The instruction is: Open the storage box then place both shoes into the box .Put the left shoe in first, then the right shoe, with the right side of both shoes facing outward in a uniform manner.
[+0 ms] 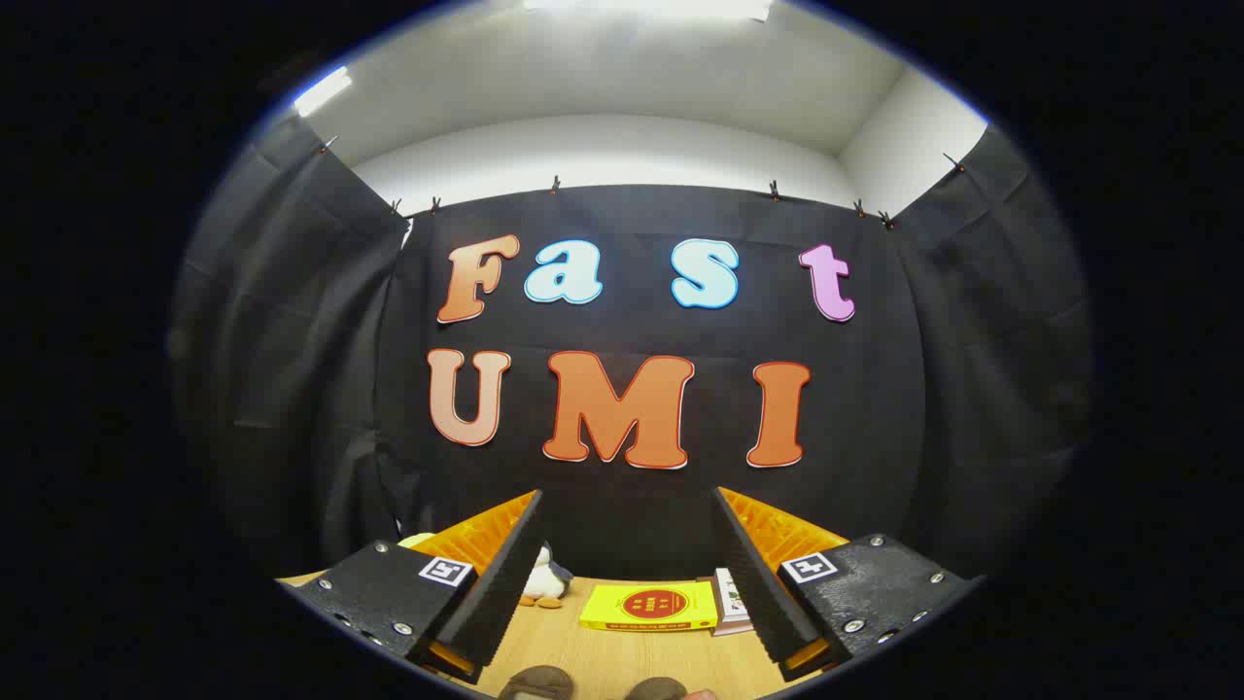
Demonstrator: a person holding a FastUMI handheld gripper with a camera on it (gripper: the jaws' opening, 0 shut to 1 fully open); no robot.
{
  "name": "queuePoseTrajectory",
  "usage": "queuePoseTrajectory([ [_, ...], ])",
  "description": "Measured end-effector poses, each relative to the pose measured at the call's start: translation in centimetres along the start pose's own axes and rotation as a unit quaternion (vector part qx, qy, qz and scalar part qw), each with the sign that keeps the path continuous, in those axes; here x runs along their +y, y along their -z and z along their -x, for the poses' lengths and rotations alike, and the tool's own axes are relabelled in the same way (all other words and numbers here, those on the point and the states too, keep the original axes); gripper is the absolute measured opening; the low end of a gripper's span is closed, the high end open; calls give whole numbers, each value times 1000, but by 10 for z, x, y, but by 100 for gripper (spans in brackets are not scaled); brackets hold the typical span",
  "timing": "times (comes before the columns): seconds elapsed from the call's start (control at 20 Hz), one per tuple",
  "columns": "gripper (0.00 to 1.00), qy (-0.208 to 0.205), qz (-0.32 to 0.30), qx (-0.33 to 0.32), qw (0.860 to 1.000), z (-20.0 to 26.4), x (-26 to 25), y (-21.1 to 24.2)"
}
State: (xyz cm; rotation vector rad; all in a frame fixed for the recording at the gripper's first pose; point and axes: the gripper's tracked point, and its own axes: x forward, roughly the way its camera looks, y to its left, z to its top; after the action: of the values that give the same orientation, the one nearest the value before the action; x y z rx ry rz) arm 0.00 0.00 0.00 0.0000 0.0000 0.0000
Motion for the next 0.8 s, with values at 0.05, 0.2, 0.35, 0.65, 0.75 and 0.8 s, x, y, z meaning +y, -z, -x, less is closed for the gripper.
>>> queuePoseTrajectory([
  [0.05, 100, -5, -6, 5, 1000, 1, 3, 1],
  [0.2, 100, -18, -17, 11, 1000, 1, 8, 1],
  [0.35, 99, -37, -19, 19, 999, 0, 18, 5],
  [0.65, 100, -56, -17, 45, 997, -6, 26, 21],
  [0.75, 100, -73, -22, 66, 995, -6, 36, 38],
  [0.8, 100, -82, -25, 79, 993, -5, 40, 46],
])
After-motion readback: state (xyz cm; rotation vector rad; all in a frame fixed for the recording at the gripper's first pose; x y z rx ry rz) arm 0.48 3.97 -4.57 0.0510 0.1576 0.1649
